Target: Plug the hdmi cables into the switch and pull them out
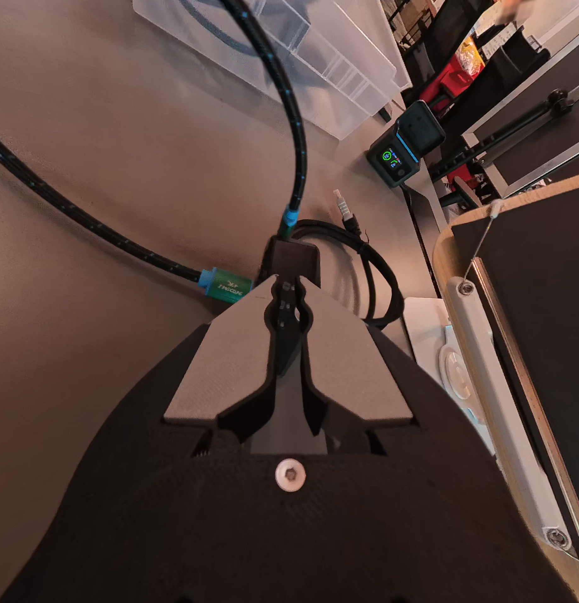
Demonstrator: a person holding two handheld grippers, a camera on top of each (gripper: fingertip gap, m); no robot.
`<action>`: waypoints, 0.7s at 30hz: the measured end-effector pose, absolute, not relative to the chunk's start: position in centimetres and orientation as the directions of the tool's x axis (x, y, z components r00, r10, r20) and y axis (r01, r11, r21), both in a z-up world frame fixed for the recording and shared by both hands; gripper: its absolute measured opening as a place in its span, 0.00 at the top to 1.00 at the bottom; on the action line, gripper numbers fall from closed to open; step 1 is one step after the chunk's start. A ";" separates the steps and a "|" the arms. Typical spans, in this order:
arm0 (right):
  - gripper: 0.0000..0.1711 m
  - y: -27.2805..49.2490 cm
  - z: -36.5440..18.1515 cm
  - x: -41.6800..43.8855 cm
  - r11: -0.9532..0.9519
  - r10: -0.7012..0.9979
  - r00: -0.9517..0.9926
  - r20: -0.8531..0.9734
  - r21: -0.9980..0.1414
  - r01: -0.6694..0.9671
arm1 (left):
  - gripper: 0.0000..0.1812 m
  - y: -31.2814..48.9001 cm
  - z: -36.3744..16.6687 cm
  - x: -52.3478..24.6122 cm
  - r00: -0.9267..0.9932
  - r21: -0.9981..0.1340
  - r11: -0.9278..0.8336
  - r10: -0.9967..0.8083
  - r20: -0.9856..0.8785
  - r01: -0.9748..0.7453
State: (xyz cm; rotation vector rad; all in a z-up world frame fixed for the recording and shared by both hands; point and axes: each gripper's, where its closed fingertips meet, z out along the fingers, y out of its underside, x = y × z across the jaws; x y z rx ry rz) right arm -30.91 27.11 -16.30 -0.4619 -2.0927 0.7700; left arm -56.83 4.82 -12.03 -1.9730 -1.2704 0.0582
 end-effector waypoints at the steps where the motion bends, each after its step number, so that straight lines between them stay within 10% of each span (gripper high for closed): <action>1: 0.97 27.0 -16.2 -30.9 0.745 0.563 -0.579 0.590 -0.665 0.047 | 0.60 4.7 -12.0 -57.0 0.492 -0.624 -0.191 0.795 0.354 0.758; 12: 0.98 27.5 -14.4 -31.0 0.723 0.596 -0.525 0.608 -0.690 0.021 | 0.93 6.8 -11.3 -57.7 0.496 -0.674 -0.155 0.794 0.351 0.723; 21: 1.00 28.7 -10.7 -30.6 0.509 0.740 -0.512 0.436 -0.861 0.004 | 0.98 9.1 1.6 -52.0 0.737 -0.841 -0.227 0.623 0.261 0.490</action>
